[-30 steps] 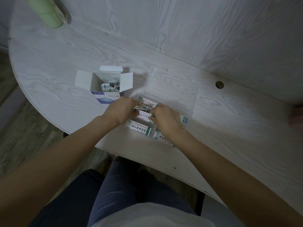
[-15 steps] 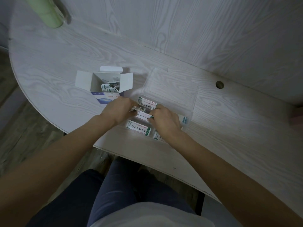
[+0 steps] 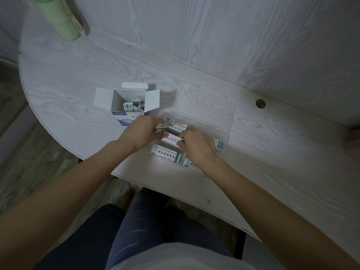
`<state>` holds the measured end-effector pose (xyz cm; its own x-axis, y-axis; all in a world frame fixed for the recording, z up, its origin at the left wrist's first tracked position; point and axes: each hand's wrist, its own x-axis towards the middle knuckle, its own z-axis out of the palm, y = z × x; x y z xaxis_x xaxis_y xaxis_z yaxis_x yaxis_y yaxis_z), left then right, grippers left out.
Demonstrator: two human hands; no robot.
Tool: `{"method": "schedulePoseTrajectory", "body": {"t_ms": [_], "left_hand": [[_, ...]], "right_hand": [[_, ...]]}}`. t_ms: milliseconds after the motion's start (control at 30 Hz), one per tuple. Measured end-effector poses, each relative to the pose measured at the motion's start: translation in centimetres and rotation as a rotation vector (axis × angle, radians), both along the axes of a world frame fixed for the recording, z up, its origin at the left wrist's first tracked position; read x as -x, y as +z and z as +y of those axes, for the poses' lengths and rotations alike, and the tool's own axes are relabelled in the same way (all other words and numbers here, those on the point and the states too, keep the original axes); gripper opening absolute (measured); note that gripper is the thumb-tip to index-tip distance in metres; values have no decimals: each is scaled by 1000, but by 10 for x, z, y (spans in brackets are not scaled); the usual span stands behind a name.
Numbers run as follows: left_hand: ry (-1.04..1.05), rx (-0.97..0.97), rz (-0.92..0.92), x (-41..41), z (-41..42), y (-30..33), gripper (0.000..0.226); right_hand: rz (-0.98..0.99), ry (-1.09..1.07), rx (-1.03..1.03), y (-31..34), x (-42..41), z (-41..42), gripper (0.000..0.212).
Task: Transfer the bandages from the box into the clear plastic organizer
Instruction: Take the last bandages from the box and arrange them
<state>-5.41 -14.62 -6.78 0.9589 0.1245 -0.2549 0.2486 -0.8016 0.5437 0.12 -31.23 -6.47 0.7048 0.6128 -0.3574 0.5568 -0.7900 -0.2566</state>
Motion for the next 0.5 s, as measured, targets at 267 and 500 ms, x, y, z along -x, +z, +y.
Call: {"method": "schedulePoseTrajectory", "body": {"t_ms": [267, 500], "left_hand": [[56, -12, -15, 4, -4, 2, 8], [85, -39, -10, 5, -1, 7, 11]], "right_hand": [[-96, 89, 12, 0, 3, 6, 38], [-108, 111, 24, -6, 5, 10, 40]]}}
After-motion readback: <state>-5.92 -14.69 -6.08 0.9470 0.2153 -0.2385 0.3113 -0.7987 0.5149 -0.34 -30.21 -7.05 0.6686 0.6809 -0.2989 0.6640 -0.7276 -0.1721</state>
